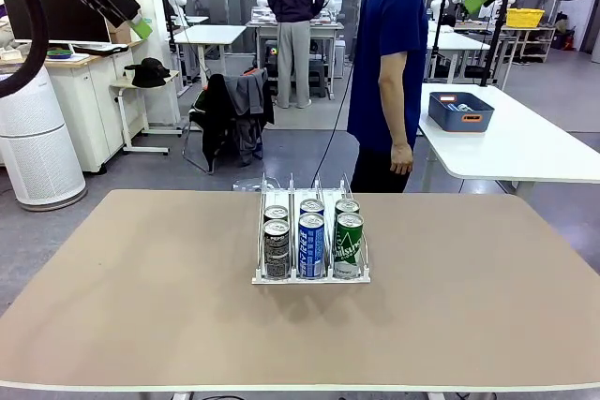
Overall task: Fill the beverage cans into the dispenser.
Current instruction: Pick up the Pepsi coke handed by the human.
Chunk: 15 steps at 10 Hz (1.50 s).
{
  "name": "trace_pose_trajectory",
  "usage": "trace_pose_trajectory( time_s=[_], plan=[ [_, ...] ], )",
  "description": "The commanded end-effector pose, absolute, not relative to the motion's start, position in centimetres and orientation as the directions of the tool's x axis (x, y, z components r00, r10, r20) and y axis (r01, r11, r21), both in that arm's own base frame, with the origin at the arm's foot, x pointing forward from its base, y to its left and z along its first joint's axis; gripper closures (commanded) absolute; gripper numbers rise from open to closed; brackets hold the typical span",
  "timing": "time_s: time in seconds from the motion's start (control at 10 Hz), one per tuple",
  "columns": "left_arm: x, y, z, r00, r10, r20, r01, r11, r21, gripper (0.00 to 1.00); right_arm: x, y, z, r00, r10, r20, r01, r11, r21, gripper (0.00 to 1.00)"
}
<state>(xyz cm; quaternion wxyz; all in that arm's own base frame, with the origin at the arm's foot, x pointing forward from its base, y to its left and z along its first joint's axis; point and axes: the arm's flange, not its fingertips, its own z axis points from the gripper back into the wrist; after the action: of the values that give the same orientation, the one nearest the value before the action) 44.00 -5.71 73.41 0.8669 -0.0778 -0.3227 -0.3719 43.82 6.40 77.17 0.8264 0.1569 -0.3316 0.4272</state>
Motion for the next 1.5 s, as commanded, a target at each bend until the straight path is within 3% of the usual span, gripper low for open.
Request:
trace_pose_trajectory(
  time_s=[0.0,0.2,1.0,1.4],
  plan=[
    [42.7,-6.0,74.5,0.514,-0.597,0.616,0.681,0.721,0.131,0.0,43.5,6.2,78.3,0.447,0.606,0.658,-0.79,0.612,-0.027,0.0],
    [41.7,-6.4,75.6,0.521,-0.546,0.656,0.627,0.766,0.14,0.0,43.8,5.9,79.1,0.454,0.594,0.664,-0.782,0.623,-0.023,0.0],
    [42.1,-6.7,76.2,0.512,-0.54,0.668,0.665,0.742,0.09,0.0,43.4,5.4,79.5,0.428,0.618,0.66,-0.818,0.575,-0.007,0.0],
    [40.9,-8.5,78.6,0.431,-0.591,0.682,0.78,0.623,0.047,0.0,42.0,4.7,81.3,0.432,0.618,0.657,-0.818,0.576,-0.004,0.0]
  ],
)
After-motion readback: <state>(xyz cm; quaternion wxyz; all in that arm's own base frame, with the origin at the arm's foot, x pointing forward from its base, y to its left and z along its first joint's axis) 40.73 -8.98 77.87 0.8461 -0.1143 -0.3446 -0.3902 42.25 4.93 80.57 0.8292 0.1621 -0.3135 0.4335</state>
